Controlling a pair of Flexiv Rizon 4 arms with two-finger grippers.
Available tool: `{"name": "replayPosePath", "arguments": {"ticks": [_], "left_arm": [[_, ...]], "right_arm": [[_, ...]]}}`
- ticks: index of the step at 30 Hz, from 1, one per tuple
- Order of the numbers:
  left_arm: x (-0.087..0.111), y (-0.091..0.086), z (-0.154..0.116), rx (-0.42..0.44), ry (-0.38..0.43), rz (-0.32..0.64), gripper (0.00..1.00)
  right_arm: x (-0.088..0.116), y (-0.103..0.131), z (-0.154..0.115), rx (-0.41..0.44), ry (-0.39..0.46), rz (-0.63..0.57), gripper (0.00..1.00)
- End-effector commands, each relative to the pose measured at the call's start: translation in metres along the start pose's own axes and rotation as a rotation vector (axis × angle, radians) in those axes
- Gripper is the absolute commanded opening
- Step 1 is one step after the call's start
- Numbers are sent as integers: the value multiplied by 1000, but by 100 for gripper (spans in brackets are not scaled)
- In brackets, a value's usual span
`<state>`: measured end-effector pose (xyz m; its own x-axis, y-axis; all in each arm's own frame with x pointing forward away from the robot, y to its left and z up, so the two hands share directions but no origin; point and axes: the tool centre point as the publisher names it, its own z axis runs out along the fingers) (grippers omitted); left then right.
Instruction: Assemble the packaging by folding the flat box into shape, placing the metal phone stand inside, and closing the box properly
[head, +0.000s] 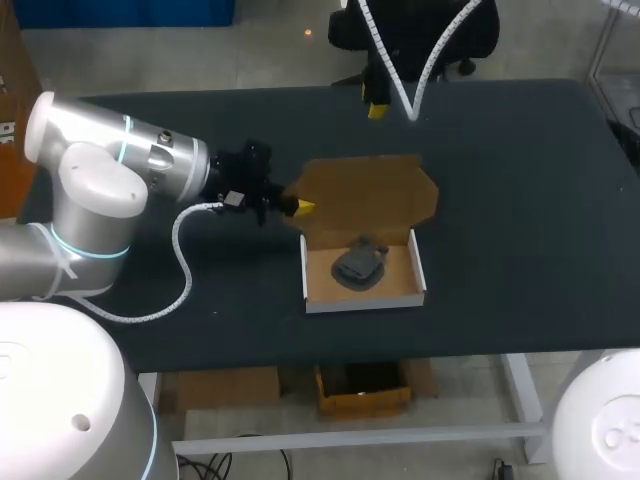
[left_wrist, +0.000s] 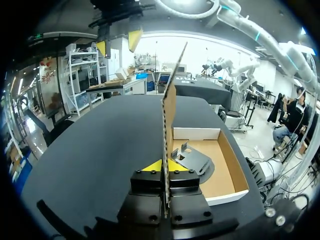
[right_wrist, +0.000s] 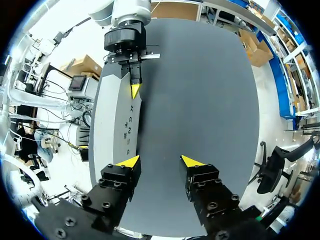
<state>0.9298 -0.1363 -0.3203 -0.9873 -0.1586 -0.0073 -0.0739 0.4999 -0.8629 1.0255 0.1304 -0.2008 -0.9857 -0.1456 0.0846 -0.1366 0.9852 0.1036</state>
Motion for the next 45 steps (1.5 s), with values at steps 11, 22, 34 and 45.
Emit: {"name": "replayPosePath", "arguments": {"ticks": [11,22,34,45], "left_arm": [[0,1,3,1,-2,0,0],[0,1,3,1,-2,0,0],[0,1,3,1,-2,0,0],[0,1,3,1,-2,0,0]], "right_arm": [[29,20,31,64,4,18,45],[52,20,37,79,-5,43,44],[70,19,39,82,-12,47,44],[82,17,43,85,-6,55,45]]}}
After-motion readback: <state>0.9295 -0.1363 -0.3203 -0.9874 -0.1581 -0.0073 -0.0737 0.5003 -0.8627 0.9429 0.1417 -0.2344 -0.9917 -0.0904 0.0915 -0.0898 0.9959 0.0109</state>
